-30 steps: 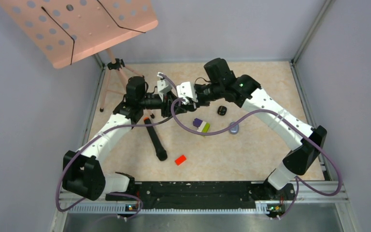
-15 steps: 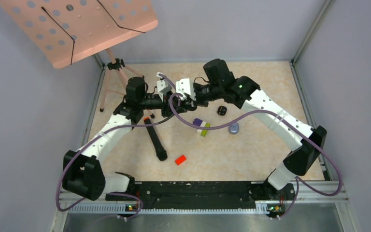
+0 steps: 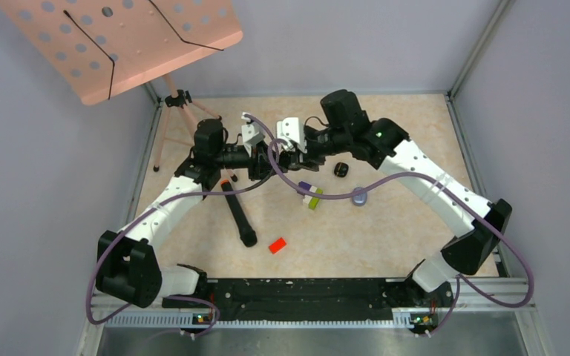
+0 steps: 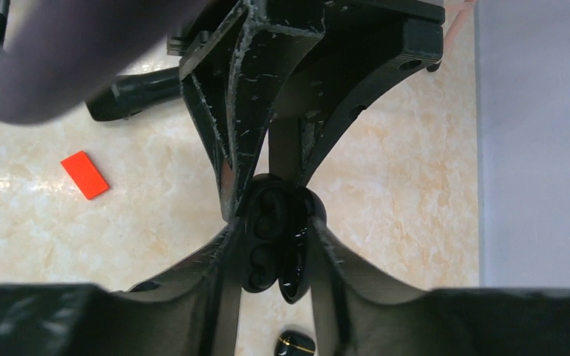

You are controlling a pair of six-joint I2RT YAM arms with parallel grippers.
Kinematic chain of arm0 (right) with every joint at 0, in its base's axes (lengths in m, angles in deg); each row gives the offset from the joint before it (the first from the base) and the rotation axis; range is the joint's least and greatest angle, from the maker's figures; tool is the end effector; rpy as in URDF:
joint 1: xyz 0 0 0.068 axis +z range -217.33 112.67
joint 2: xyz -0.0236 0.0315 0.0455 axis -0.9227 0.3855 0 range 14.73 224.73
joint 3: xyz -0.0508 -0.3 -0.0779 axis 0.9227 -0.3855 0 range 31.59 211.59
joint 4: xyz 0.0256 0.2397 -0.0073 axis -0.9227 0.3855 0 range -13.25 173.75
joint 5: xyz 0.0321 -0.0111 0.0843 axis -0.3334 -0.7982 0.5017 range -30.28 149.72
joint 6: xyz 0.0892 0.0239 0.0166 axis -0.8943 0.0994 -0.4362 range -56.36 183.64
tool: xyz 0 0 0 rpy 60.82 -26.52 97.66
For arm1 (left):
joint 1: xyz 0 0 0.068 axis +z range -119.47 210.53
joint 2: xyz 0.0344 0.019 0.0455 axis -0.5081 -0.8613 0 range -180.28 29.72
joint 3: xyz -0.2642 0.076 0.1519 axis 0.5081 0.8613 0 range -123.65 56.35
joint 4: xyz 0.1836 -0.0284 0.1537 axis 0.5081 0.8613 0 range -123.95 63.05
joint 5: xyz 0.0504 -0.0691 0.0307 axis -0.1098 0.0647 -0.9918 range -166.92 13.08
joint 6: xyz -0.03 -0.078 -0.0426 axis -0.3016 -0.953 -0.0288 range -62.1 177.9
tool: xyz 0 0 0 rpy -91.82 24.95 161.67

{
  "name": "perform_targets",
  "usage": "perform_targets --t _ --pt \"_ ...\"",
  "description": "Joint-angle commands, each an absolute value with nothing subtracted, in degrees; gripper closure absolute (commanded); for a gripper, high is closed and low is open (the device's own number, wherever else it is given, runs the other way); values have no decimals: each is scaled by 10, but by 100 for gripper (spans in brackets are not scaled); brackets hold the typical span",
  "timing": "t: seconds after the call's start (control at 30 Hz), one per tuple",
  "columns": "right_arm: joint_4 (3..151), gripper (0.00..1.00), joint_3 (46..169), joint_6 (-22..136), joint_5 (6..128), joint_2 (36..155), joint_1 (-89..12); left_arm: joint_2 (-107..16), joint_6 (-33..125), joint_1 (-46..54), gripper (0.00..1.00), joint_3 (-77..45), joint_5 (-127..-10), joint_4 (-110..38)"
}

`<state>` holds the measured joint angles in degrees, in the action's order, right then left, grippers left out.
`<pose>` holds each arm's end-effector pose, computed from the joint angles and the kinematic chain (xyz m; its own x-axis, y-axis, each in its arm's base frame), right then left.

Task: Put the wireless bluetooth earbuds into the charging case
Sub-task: Place the earbud in the charging case, then close the charging case.

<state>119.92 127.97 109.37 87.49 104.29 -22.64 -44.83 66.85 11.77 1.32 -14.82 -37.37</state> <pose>0.2225 0.2756 0.4178 0.3424 -0.5524 -0.7600 -0.9224 -0.0436 -0.3839 0.2389 -0.1602 0.3594 -0.1110 0.1145 -0.9872 0.9837 0.1539 -0.0928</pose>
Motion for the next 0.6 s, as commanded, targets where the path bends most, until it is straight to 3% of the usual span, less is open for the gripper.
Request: perform_targets --t 0.0,0.07,0.57 --pt "1203 45 1282 1076 930 972 -261 -440 685 117 100 7 -137 -390" --pt "1196 41 1256 1076 944 957 -282 -442 686 117 100 7 -135 -390" --pt "1129 40 1239 949 1023 1020 -344 -449 744 117 100 -21 -117 -342"
